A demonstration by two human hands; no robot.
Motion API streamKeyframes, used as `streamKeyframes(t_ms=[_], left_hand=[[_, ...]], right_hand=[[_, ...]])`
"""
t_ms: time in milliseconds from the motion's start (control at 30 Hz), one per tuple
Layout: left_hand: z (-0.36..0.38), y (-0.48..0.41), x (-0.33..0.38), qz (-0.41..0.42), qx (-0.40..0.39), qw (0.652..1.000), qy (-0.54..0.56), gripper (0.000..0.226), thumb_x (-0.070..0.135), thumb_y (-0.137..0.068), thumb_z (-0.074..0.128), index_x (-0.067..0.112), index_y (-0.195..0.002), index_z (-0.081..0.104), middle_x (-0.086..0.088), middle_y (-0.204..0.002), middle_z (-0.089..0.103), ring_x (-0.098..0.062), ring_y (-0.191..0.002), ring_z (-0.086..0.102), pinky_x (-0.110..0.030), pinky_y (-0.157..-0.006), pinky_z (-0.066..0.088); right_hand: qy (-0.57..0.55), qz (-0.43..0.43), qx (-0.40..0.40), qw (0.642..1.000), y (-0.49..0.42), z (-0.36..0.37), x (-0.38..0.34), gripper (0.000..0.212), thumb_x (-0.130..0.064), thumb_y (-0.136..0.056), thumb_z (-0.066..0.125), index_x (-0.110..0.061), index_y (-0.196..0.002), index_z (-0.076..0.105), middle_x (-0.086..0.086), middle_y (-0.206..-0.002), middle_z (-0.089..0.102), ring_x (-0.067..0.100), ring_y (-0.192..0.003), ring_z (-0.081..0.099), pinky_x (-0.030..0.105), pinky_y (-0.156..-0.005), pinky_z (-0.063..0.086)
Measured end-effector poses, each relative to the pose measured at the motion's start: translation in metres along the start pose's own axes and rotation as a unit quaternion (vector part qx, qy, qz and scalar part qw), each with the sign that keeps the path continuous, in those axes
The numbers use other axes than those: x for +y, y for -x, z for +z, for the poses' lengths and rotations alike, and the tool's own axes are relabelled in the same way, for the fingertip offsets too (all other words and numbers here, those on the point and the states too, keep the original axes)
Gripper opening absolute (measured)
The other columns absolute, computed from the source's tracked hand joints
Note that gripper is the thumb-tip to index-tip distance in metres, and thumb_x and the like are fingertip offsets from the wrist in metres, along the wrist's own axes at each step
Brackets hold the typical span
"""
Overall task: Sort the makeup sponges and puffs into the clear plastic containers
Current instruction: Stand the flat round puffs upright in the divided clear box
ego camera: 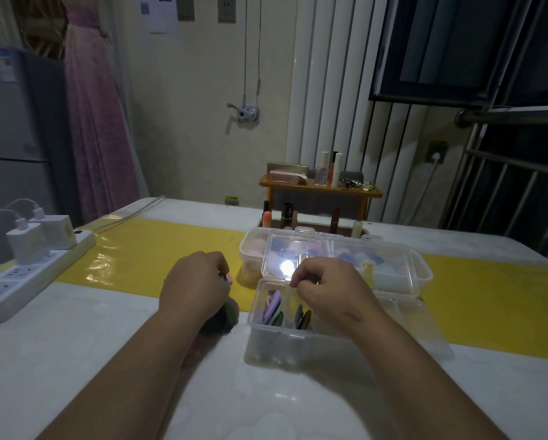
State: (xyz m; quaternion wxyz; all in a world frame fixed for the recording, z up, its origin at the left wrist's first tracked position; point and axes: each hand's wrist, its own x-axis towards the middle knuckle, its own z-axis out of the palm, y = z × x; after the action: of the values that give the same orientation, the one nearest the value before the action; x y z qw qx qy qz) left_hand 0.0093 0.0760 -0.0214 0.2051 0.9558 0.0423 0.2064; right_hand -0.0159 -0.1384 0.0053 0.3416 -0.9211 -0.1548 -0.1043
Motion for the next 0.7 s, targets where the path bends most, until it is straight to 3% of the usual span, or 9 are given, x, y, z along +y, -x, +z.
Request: streamKeyframes(t_ms=[200,367,433,500,567,633,700], left_hand=[[-0.006,0.002,0.004,-0.001,0.063,0.997,0.034,0.005,0.016,-0.088,0.060,0.018,-0.091,0.056,0.001,-0.078,0.055,-0.024,-0.073,0.047,-0.033,-0.058,0.034],[-0.009,0.004,0.010,0.001,0.104,0.985,0.140,0.012,0.007,-0.085,0.056,0.017,-0.083,0.051,0.000,-0.076,0.053,-0.029,-0.073,0.051,-0.034,-0.055,0.036],[-0.007,0.004,0.010,-0.007,0.101,0.976,0.193,0.019,0.004,-0.085,0.056,0.021,-0.079,0.053,0.000,-0.078,0.058,-0.024,-0.074,0.058,-0.034,-0.055,0.043],[-0.005,0.004,0.011,-0.018,0.101,0.964,0.247,0.021,0.004,-0.088,0.055,0.023,-0.079,0.056,0.000,-0.083,0.063,-0.010,-0.068,0.063,-0.026,-0.052,0.049],[-0.006,0.005,0.015,-0.026,0.110,0.947,0.300,0.017,0.004,-0.091,0.057,0.017,-0.082,0.061,0.000,-0.082,0.064,-0.003,-0.060,0.062,-0.012,-0.046,0.042],[-0.007,0.006,0.019,-0.048,0.118,0.919,0.372,0.013,0.002,-0.091,0.060,0.013,-0.084,0.064,-0.004,-0.080,0.066,-0.009,-0.060,0.061,-0.011,-0.044,0.042],[-0.008,0.005,0.020,-0.077,0.090,0.883,0.453,0.013,0.003,-0.090,0.063,0.014,-0.085,0.065,-0.007,-0.082,0.068,-0.021,-0.070,0.066,-0.021,-0.048,0.049]], right_hand=[[-0.012,0.001,0.003,1.000,0.000,0.000,0.000,0.019,-0.014,-0.089,0.055,-0.026,-0.089,0.070,-0.009,-0.084,0.066,0.009,-0.080,0.060,0.026,-0.071,0.053],[-0.028,-0.002,0.009,1.000,0.000,0.002,0.000,0.019,-0.013,-0.091,0.055,-0.026,-0.091,0.069,-0.009,-0.085,0.065,0.010,-0.081,0.060,0.022,-0.070,0.051],[-0.035,-0.004,0.013,0.999,0.000,0.002,0.000,0.019,-0.013,-0.091,0.055,-0.026,-0.092,0.068,-0.008,-0.086,0.064,0.010,-0.081,0.060,0.021,-0.070,0.051],[-0.046,-0.007,0.021,0.999,0.000,0.001,0.000,0.018,-0.013,-0.090,0.056,-0.025,-0.093,0.068,-0.008,-0.086,0.065,0.009,-0.078,0.059,0.019,-0.066,0.047],[-0.060,-0.013,0.031,0.998,0.000,0.000,0.000,0.017,-0.013,-0.089,0.058,-0.026,-0.095,0.067,-0.009,-0.087,0.064,0.007,-0.073,0.057,0.017,-0.062,0.043],[-0.068,-0.020,0.038,0.997,0.000,-0.001,-0.001,0.019,-0.014,-0.088,0.059,-0.030,-0.098,0.065,-0.012,-0.091,0.061,0.006,-0.071,0.053,0.017,-0.061,0.040],[-0.079,-0.025,0.035,0.996,0.000,0.000,-0.002,0.026,-0.014,-0.088,0.060,-0.034,-0.104,0.060,-0.012,-0.100,0.060,0.005,-0.069,0.050,0.017,-0.061,0.041]])
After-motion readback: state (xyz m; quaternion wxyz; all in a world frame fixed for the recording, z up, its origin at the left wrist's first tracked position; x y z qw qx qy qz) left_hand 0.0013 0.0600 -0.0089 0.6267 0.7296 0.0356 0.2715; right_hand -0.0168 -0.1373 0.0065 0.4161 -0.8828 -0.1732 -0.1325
